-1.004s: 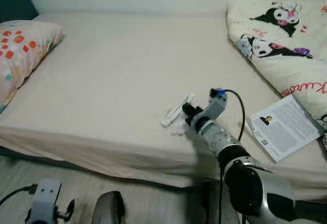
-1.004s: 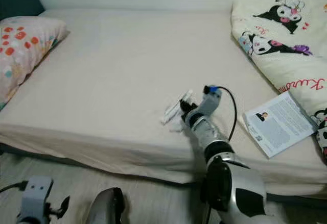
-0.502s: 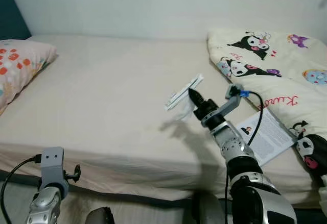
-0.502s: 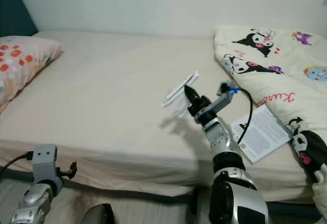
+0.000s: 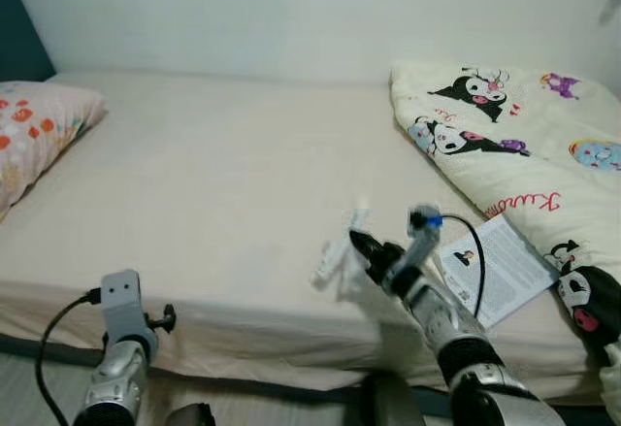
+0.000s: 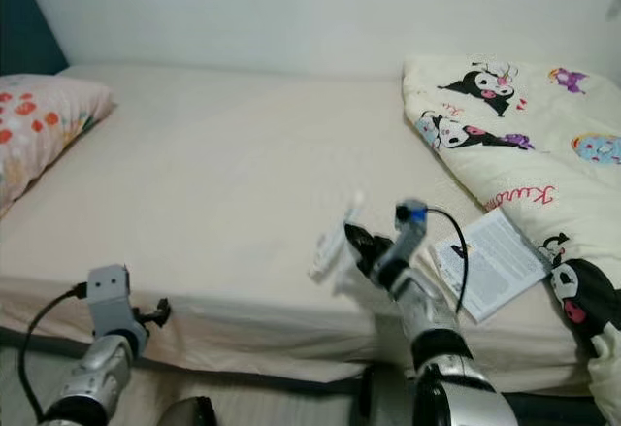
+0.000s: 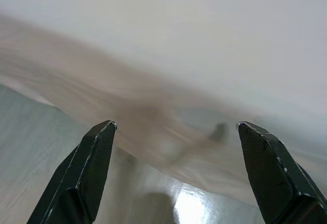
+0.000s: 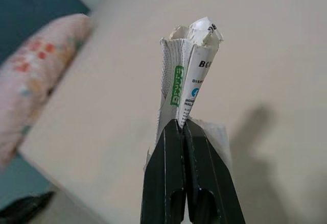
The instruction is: Clean up the room
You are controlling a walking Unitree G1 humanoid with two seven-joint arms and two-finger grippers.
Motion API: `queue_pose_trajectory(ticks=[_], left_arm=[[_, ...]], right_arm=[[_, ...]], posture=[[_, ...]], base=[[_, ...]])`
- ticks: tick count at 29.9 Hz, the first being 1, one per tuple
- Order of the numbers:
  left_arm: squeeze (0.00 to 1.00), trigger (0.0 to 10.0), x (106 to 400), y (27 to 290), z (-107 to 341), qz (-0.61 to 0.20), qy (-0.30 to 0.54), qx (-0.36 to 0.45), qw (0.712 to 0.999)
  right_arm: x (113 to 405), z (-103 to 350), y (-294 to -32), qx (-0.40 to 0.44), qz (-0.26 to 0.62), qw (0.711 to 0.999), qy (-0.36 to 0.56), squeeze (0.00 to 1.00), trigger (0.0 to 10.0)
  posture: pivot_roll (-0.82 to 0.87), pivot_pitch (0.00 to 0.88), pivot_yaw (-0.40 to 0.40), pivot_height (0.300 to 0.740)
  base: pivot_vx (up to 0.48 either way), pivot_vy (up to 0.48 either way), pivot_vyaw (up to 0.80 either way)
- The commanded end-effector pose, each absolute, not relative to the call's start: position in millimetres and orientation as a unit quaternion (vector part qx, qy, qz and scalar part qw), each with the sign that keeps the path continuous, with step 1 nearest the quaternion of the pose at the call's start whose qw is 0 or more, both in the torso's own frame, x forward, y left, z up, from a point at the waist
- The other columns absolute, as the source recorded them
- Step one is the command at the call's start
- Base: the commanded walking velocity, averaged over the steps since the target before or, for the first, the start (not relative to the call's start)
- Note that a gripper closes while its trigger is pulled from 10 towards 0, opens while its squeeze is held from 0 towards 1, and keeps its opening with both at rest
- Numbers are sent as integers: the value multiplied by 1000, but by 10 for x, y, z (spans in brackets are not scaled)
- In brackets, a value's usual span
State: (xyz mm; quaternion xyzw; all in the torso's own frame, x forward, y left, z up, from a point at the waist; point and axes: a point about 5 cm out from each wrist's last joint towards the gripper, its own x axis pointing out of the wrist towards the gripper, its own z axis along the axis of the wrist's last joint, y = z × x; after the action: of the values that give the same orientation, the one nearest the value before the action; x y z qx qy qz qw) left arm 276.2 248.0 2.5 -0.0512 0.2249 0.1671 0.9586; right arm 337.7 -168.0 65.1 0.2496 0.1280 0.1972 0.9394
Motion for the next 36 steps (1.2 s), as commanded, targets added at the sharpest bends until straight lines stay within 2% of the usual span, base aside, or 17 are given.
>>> queue_pose_trajectory(ticks=[1, 5, 6, 12, 24, 30, 33, 36], left_arm=[[0, 10000, 2682, 2488, -58, 173, 240, -52, 954], [0, 10000, 2650, 2499, -89, 175, 247, -48, 952], [0, 10000, 2539, 2538, -185, 182, 275, -35, 943], [0, 10000, 2358, 2563, -337, 190, 319, -21, 928], [0, 10000, 2043, 2506, -573, 188, 379, -12, 906], [0, 10000, 1873, 2460, -684, 181, 409, -3, 894], [0, 10000, 1645, 2422, -810, 168, 452, 11, 876], [0, 10000, 1538, 2399, -866, 161, 474, 17, 866]], right_arm=[[3307, 532, -1777, 238, 170, 945, 148, 0, 0], [3278, 485, -1825, 233, 157, 947, 158, 0, 0], [3205, 383, -1931, 225, 130, 949, 179, 0, 0], [3117, 285, -2048, 215, 105, 950, 199, 0, 0], [2936, 67, -2103, 205, 73, 944, 247, 0, 0], [2811, -62, -2131, 205, 53, 938, 273, 0, 0], [2637, -223, -2155, 198, 34, 929, 310, 0, 0], [2552, -297, -2160, 200, 23, 923, 327, 0, 0]], posture=[[-14, 0, -36, 586], [-20, 0, -35, 591], [-26, 0, -36, 601], [-33, 0, -39, 621], [-28, 0, -45, 646], [-27, 0, -45, 661], [-32, 0, -45, 676], [-31, 0, -47, 686]], base=[[0, 0, 0], [0, 0, 0], [0, 0, 0], [-80, 0, 0], [-438, 0, 0], [0, 0, 0], [0, 0, 0], [0, 0, 0]])
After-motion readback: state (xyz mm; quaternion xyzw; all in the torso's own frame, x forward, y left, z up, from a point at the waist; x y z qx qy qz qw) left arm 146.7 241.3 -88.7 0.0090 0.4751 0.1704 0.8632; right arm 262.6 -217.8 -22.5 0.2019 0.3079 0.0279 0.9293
